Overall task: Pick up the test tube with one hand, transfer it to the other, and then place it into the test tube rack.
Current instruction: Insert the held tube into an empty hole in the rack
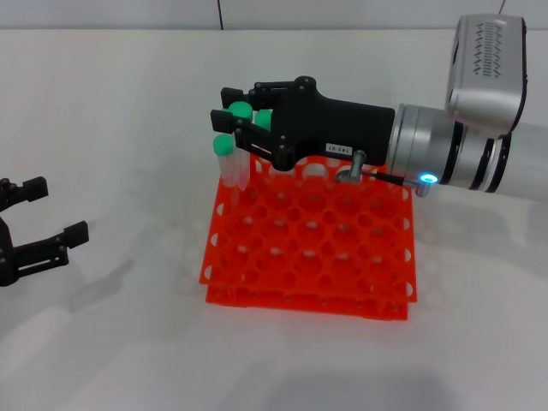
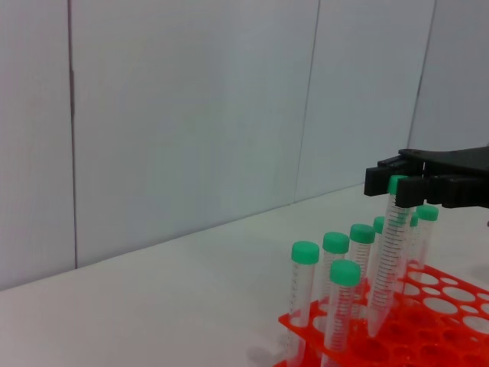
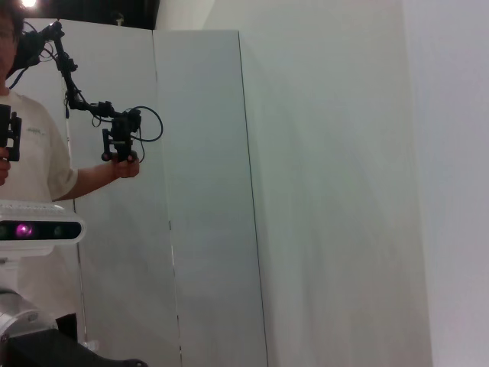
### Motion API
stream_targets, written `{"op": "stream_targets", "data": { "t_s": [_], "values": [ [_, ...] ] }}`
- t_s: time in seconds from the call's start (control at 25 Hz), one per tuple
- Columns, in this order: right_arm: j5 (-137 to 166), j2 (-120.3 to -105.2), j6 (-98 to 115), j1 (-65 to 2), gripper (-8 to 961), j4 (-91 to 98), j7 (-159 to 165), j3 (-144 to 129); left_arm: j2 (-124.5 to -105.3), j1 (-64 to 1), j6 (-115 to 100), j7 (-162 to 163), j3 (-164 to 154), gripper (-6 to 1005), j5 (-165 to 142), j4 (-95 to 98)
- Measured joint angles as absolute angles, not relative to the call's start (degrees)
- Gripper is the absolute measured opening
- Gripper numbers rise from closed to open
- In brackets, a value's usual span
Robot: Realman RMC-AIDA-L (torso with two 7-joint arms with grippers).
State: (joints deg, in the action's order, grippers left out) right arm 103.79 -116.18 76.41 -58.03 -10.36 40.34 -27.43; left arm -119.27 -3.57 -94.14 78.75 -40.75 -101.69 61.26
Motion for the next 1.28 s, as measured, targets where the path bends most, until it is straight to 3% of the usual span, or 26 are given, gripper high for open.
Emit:
{"op": "stream_targets", "data": {
  "t_s": [1.28],
  "values": [
    [103.9, -116.18, 75.4, -56.0, 345, -8.2, 40.6, -25.6, -119.35, -4.3, -94.4, 79.0, -41.0, 893, -101.5, 61.3]
  ]
}}
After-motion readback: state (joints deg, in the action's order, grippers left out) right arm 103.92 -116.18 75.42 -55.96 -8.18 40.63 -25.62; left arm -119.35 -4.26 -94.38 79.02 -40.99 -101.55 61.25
